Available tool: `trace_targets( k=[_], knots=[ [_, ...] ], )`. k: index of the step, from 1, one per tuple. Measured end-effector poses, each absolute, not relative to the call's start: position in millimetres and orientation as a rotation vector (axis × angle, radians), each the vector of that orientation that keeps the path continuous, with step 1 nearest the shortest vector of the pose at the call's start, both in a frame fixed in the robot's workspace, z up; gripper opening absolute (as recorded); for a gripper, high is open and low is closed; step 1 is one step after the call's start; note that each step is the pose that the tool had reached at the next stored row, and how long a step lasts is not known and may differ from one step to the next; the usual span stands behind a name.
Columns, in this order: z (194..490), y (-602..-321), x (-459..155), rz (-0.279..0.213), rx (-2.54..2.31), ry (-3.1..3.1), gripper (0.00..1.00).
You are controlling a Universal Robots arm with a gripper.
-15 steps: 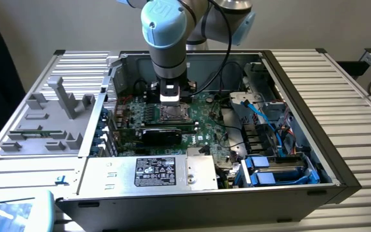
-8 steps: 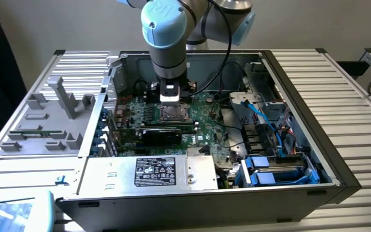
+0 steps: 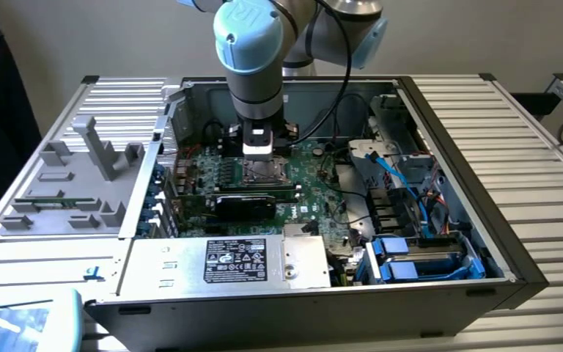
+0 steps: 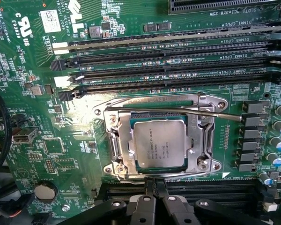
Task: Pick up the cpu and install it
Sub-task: 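Install the first cpu locking lever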
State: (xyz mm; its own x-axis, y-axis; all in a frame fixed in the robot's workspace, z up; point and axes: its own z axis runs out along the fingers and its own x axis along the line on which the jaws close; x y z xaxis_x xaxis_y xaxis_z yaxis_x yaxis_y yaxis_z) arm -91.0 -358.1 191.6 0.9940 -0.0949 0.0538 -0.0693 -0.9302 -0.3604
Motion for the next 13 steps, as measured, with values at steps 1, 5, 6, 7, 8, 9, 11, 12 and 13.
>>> trace_targets(
  k=[1, 5, 6, 7, 8, 9, 11, 12, 13],
  knots=[
    [191.6, -358.1, -91.0, -0.099, -2.771, 0.118, 0.12],
    [191.6, -358.0, -91.0, -0.099, -2.771, 0.118, 0.12],
    [191.6, -358.1, -91.0, -0.099, -2.771, 0.118, 0.12],
    [191.6, -358.2, -91.1, -0.099, -2.771, 0.118, 0.12],
    [191.6, -358.3, -91.1, -0.099, -2.771, 0.119, 0.12],
    [191.6, -358.3, -91.1, -0.099, -2.771, 0.119, 0.12],
    [191.6, -358.4, -91.0, -0.099, -2.771, 0.119, 0.12],
    [191.6, -358.4, -91.0, -0.099, -2.771, 0.119, 0.12],
    [191.6, -358.4, -91.0, -0.099, -2.771, 0.119, 0.12]
  ],
)
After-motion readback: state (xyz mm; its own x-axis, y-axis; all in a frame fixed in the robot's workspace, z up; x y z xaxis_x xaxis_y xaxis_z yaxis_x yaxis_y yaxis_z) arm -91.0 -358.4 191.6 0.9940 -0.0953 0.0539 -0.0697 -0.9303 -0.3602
